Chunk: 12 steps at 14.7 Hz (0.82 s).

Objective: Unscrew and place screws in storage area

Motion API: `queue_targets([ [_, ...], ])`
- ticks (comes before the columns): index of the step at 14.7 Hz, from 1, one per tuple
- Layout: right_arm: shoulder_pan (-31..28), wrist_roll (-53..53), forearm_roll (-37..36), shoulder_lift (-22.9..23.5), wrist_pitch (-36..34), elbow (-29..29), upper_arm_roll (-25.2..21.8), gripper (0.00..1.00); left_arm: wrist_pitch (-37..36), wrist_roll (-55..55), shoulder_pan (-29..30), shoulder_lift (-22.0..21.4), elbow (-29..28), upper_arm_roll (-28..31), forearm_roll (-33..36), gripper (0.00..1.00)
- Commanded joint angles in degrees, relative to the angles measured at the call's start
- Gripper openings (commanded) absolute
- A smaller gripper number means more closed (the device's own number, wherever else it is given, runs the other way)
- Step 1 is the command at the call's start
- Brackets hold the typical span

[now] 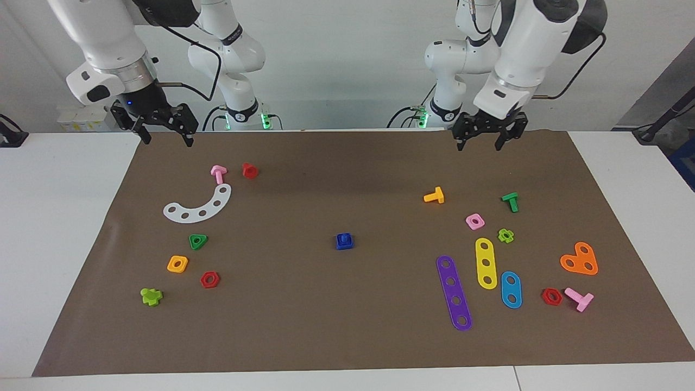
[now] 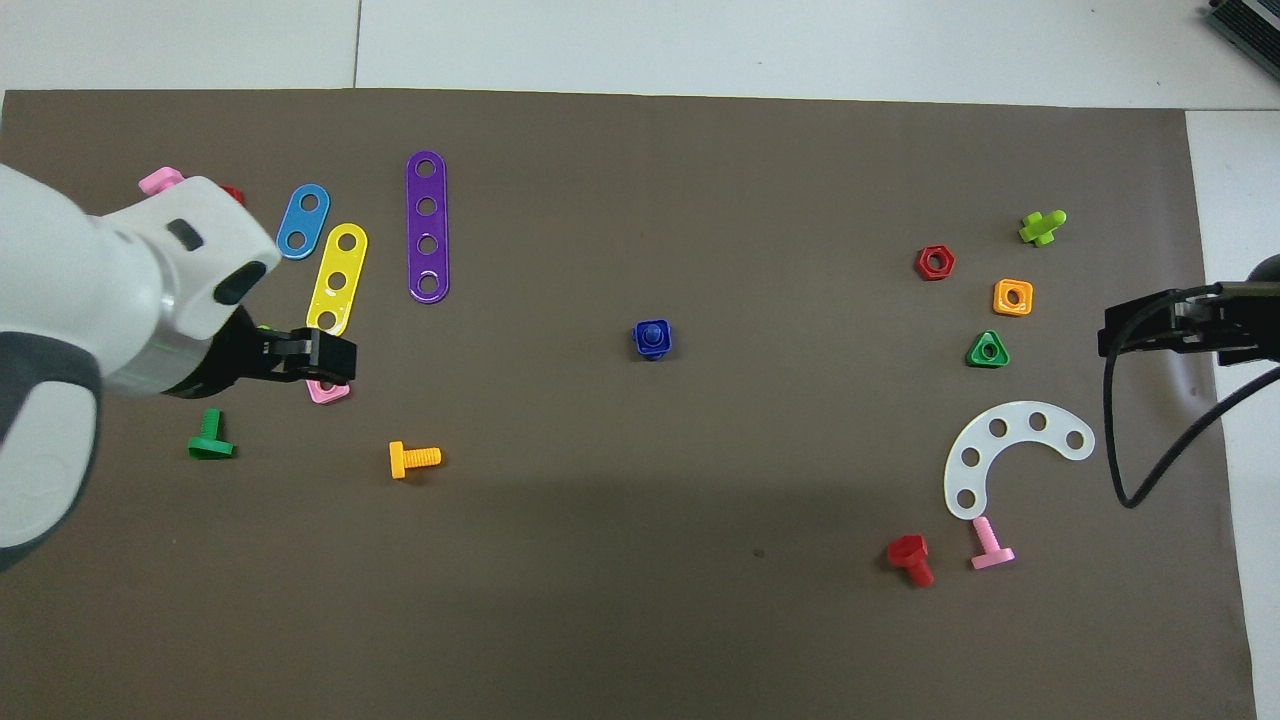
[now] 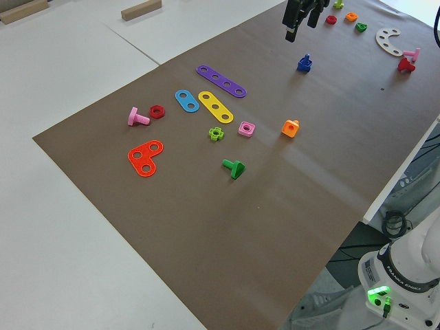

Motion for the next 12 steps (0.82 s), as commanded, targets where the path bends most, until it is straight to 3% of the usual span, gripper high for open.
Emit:
queue_targets([
  [1,-0.25,0.94,0.75,0.22,0.41,0.17,0.36,1.00,4.70,-5.17,-5.36,6.86,3.10,1.18,-1.64,0.98],
  [3,-0.34,0.94,0.75,0.22,0.41,0.17,0.36,1.00,7.41,-10.27,-9.66,13.37,7.50,1.26,-1.65,0.98],
  [5,-0.34,1.03,0.75,0.22,0.67,0.09,0.36,1.00,13.47,-13.18,-10.64,15.58,8.22,1.18,-1.82,0.98],
  [12,-0.43,0.94,0.75,0.22,0.85,-0.09,0.36,1.00,20.06,-21.80,-18.55,32.45,19.98,1.97,-1.03,0.93],
])
